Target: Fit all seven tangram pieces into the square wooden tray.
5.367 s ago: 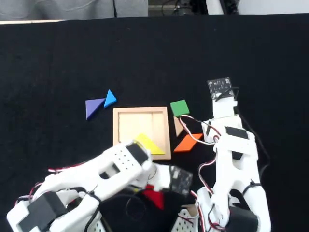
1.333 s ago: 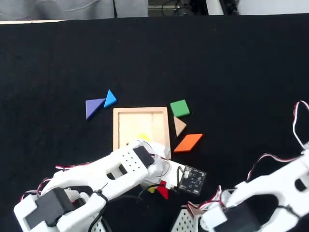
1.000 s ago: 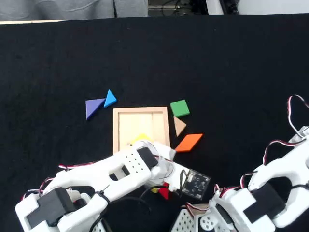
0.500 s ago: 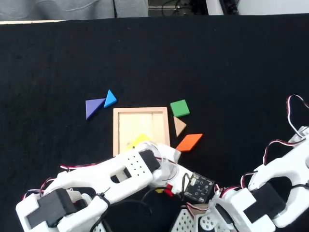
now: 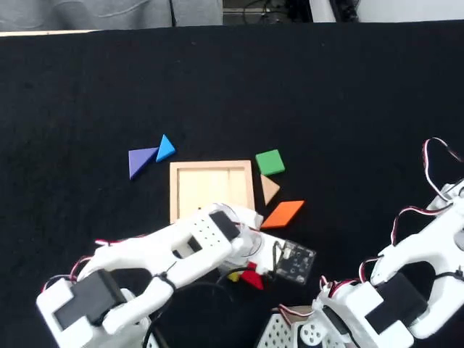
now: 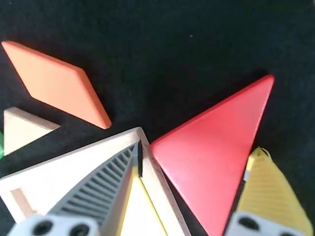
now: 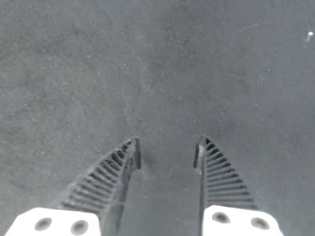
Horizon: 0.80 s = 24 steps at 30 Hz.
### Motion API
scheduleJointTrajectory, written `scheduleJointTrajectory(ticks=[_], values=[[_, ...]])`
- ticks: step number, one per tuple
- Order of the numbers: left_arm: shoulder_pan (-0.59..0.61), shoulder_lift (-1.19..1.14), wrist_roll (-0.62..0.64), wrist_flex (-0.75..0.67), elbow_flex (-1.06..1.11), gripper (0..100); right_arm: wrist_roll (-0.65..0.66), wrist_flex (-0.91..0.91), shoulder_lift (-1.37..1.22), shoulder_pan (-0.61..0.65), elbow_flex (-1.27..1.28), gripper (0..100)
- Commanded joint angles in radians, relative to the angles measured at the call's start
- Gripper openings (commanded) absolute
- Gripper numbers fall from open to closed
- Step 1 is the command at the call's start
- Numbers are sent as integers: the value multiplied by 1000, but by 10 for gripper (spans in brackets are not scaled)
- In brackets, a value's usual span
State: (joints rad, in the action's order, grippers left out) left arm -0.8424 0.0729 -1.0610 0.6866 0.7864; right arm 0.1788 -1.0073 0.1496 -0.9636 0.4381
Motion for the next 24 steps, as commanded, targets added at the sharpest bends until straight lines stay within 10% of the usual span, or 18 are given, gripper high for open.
scheduleJointTrajectory(ticks=[1,24], values=[[-21,-91,51,-6,-99,333,5,15,16,15,-38,191],[-82,-46,144,118,-68,329,5,15,15,25,-31,191]])
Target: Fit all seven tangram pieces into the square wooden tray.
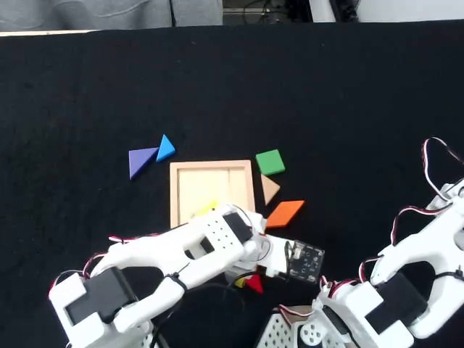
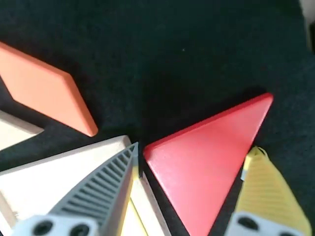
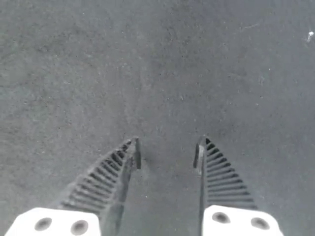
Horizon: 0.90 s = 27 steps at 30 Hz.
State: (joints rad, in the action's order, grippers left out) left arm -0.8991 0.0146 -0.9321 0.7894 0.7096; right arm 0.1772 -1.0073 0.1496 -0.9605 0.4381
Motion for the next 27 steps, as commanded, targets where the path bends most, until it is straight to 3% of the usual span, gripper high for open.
scheduleJointTrajectory(ticks=[1,19,27], values=[[-27,12,12,15,8,329,6,15,15,21,-28,191],[-18,-34,-66,18,2,320,32,14,15,17,-27,191],[-19,-26,-74,44,-12,105,32,14,15,21,-27,191]])
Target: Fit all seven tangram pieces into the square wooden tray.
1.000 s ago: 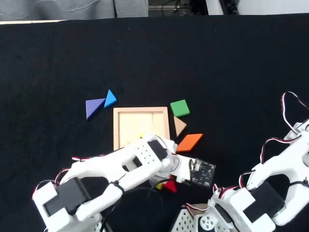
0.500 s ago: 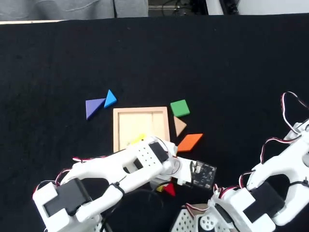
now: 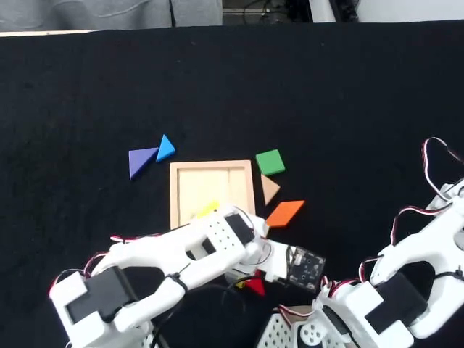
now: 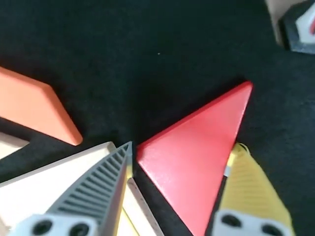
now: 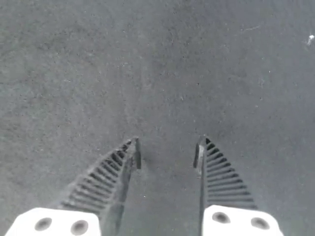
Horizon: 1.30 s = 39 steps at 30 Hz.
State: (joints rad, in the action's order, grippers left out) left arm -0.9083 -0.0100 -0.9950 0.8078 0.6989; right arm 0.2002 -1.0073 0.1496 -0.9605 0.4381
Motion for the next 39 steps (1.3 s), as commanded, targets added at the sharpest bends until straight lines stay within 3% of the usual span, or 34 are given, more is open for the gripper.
scheduleJointTrajectory(ticks=[1,9,18,23,39], values=[[-13,12,-12,61,-16,88,9,14,15,21,-27,191],[-2,249,-64,324,-113,76,9,14,15,21,-27,191],[24,387,-74,364,-116,98,9,14,15,21,-27,191],[47,315,35,201,-50,294,11,14,15,20,-25,191],[33,32,3,-29,-51,294,11,15,8,23,-25,191]])
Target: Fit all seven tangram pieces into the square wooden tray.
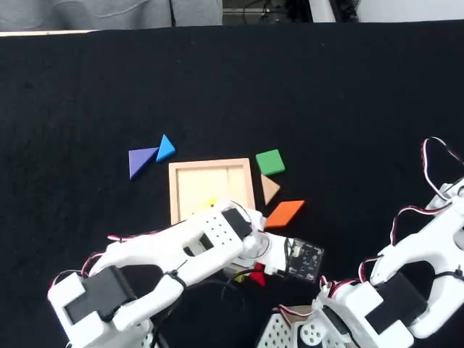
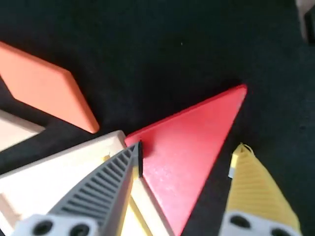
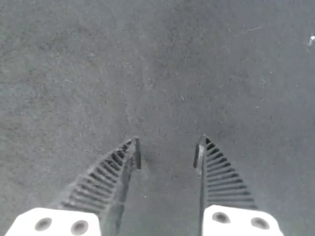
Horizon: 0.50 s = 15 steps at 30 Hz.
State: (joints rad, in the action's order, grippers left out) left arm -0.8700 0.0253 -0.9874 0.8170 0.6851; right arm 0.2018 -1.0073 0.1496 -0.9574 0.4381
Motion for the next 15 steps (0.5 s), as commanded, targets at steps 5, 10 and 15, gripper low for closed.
scheduleJointTrajectory(ticks=[5,10,15], values=[[-24,2,2,-38,-47,294,32,15,13,20,-13,191],[-16,2,3,-48,-54,294,40,18,15,31,-5,191],[-16,-8,38,-48,-74,294,44,17,15,32,-5,191]])
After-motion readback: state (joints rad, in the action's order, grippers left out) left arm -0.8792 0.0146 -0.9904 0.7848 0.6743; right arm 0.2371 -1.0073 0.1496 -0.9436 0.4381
